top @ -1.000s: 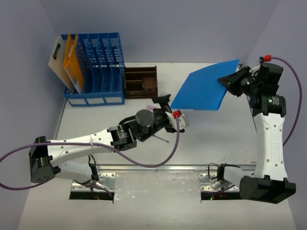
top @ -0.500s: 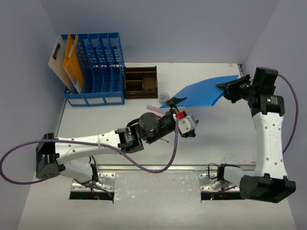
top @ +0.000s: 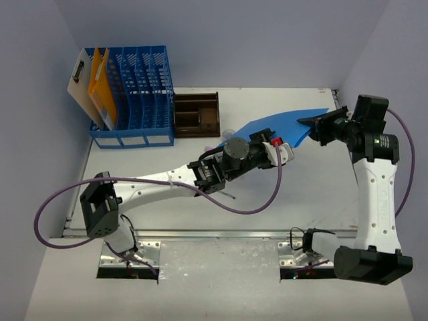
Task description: Organize the desk
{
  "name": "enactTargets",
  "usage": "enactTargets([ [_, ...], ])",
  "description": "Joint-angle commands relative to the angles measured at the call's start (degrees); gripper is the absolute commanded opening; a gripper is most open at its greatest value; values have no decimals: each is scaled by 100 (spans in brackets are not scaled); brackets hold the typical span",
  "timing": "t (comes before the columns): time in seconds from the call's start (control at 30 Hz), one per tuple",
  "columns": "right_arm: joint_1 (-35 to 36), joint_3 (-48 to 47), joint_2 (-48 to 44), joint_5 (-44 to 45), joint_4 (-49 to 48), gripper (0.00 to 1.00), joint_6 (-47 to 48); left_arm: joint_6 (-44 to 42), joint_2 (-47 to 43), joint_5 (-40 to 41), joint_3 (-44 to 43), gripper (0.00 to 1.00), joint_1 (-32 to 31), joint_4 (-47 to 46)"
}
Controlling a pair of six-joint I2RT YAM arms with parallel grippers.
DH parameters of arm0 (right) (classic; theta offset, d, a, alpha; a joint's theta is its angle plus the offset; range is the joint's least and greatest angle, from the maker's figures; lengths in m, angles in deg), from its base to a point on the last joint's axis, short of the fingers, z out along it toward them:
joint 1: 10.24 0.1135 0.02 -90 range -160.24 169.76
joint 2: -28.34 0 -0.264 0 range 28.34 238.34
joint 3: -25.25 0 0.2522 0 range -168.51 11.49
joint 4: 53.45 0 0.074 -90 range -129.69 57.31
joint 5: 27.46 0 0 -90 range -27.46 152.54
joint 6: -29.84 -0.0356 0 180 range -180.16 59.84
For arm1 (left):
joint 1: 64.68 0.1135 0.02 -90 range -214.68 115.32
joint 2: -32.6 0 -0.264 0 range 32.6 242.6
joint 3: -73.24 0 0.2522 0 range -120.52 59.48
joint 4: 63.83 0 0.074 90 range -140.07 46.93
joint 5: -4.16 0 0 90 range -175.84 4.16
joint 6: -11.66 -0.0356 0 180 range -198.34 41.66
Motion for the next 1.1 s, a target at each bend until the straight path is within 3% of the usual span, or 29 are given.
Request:
enactTargets([
  [0.0, -26, -255, -223, -182, -83, 1, -130, -259, 49, 131, -313, 50, 219, -257],
  [0.17, -17, -159, -268, -235, -83, 1, -24, -471, 269, 342, -506, 19, 281, -214],
  [0.2, -17, -141, -276, -261, -83, 1, -7, -471, 296, 350, -533, 4, 281, -179],
  [0.27, -17, 16, -329, -331, -267, 1, 20, -445, 296, 342, -524, 0, 299, -169],
  [0.4, -17, 386, -513, -578, -995, 48, 204, -68, 138, 280, -498, 0, 387, -108],
  [0.43, -17, 395, -557, -622, -1258, 67, 413, 11, 24, 315, -480, 0, 422, -30],
  [0.53, -26, 316, -601, -604, -1698, 97, 826, 459, -344, 376, -419, 0, 562, 225],
  [0.73, -26, 122, -777, -122, -2420, 99, 1924, 1198, -1303, 649, -348, 0, 966, 946],
  [0.93, -26, 684, -1190, 327, -3326, 99, 2999, 1480, -2041, 1273, -664, 0, 1590, 1281],
  [1.07, -17, 1027, -1261, 301, -3475, 99, 3359, 1708, -2270, 1440, -1086, 0, 2677, 1281],
])
